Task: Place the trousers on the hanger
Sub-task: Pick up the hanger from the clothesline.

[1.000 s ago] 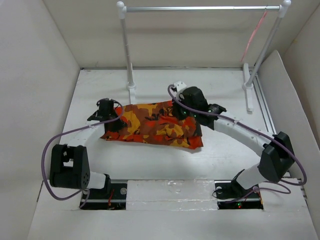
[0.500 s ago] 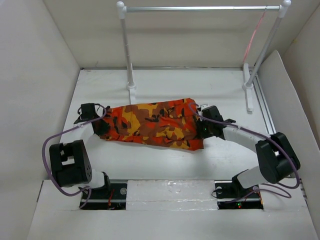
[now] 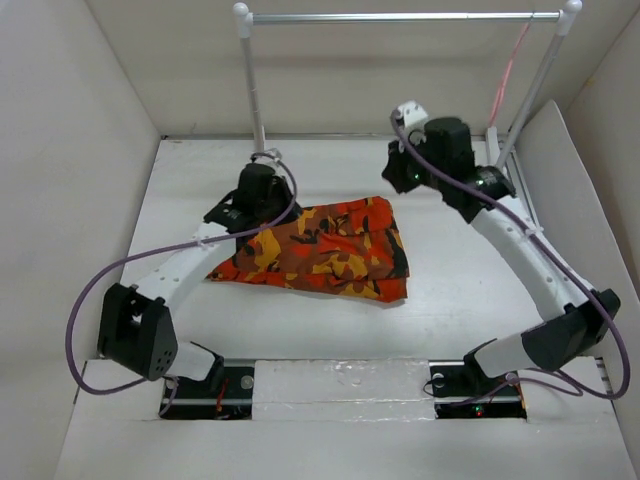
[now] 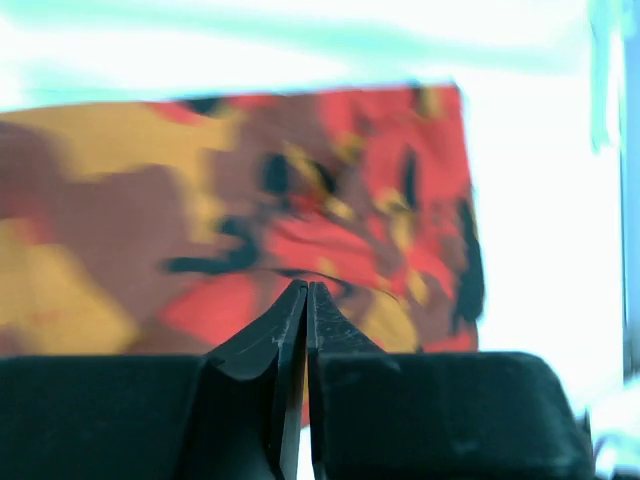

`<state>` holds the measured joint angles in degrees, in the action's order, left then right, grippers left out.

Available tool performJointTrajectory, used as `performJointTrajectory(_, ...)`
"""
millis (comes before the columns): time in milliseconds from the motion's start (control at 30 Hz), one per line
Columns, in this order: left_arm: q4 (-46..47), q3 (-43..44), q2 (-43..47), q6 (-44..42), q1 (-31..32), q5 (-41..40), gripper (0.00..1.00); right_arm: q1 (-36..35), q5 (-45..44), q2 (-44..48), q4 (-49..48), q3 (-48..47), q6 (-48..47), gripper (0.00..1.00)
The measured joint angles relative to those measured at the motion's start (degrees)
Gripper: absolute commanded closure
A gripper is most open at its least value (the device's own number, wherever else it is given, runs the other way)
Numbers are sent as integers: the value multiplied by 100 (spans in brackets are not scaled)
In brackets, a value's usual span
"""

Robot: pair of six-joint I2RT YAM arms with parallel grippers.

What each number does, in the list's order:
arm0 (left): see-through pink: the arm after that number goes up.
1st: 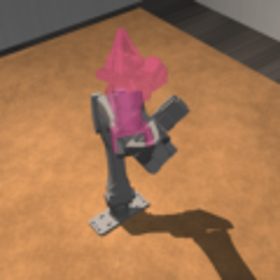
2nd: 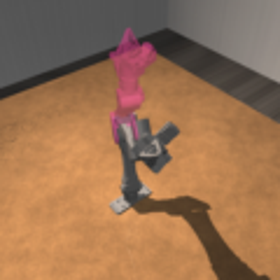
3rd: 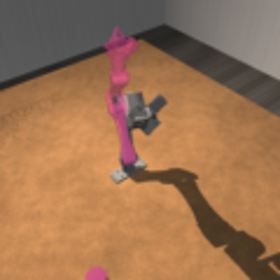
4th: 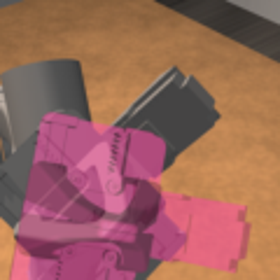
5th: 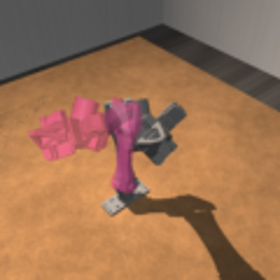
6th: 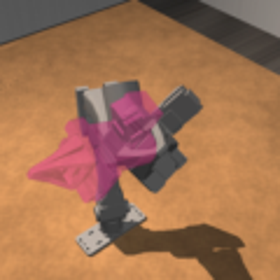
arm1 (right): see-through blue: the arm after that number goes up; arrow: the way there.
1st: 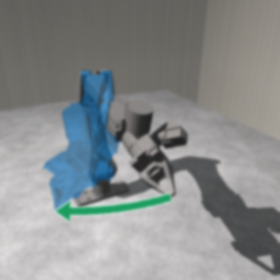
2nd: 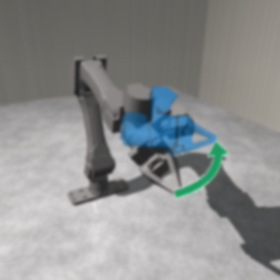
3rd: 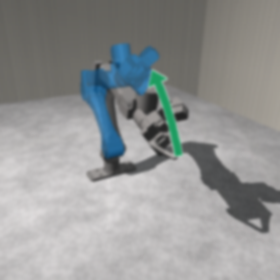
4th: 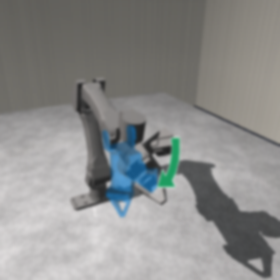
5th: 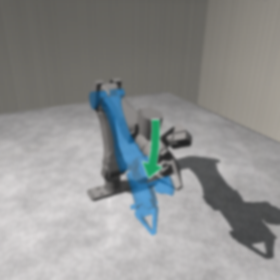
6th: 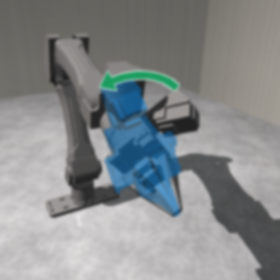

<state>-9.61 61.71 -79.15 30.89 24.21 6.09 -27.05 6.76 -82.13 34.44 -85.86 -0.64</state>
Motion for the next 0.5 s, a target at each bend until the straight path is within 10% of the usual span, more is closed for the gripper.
performJointTrajectory(233, 186, 315, -1394, -339, 1620, 109, 100, 754, 225, 44, 208, -2498, -216, 98)
performJointTrajectory(367, 122, 420, -2192, -501, 2269, 83, 100, 1832, 63, 22, 568, -3281, -240, 47)
performJointTrajectory(500, 42, 431, -2317, -577, 2424, 94, 100, 2763, -57, -90, 870, -3641, -278, 29)
